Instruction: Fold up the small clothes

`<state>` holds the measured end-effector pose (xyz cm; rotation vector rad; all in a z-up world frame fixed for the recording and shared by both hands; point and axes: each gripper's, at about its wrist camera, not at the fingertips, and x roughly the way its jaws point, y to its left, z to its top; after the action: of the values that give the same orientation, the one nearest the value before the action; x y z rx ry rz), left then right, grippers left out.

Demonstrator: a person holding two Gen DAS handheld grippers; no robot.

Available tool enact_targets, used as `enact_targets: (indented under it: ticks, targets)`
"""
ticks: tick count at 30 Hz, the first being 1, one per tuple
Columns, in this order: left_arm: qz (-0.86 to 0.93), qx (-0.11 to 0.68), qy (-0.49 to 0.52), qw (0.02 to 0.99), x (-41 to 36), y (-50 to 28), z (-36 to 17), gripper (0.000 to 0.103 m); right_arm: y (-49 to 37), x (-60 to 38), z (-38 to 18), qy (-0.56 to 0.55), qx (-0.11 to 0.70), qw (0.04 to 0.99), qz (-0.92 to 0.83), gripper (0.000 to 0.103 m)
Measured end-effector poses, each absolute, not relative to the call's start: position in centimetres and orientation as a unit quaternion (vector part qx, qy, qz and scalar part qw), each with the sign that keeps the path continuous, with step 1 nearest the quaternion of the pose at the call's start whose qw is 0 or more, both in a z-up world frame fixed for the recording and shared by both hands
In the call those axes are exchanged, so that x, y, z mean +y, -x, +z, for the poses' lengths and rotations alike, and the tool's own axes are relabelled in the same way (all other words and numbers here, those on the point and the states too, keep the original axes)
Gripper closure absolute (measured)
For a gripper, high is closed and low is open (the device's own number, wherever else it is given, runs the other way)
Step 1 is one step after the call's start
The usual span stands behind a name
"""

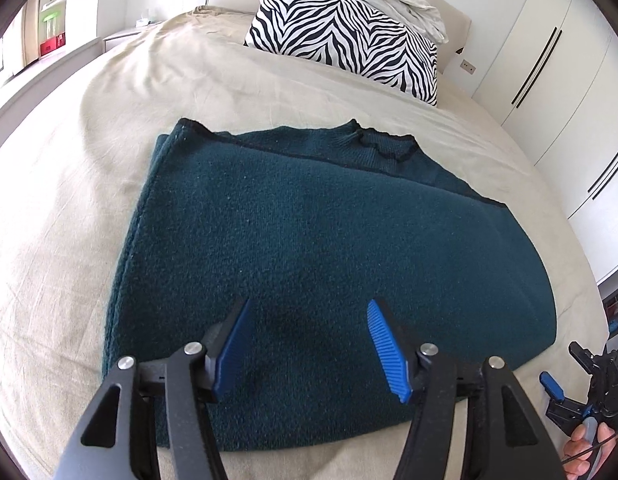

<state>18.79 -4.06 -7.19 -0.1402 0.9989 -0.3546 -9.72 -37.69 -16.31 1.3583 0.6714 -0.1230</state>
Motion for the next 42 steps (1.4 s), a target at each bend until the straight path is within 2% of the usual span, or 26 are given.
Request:
enact_targets:
  ticks: [13, 17, 24, 31, 42]
  targets:
    - [-0.170, 0.488, 0.064, 0.854, -5.5, -22.2, -8.4, 0.041, 3.2, -36.7, -16.5, -0.646, 0.267, 0.709, -0.093, 0.040]
    - [-0.174, 0.492, 0.065, 0.850, -5.4, -22.4, -9.0, 0.041, 3.6, -36.4, -16.3, -0.636, 0.267, 0.710, -0.139, 0.044]
    - [-0.177, 0.488, 0.048, 0.853, -6.1, -22.1, -9.5, 0.035, 3.1, -35.8, -15.8, -0.629, 0.275, 0.709, -0.163, 0.042]
    - [-0.184, 0.490, 0.061, 0.850, -5.7, -22.3, -9.6, 0.035, 1.3, -36.5, -15.6, -0.645, 0.239, 0.713, -0.133, 0.040]
    - [-0.184, 0.490, 0.066, 0.849, -5.6, -22.4, -9.6, 0.035, 4.1, -36.1, -14.2, -0.627, 0.194, 0.748, -0.104, 0.041]
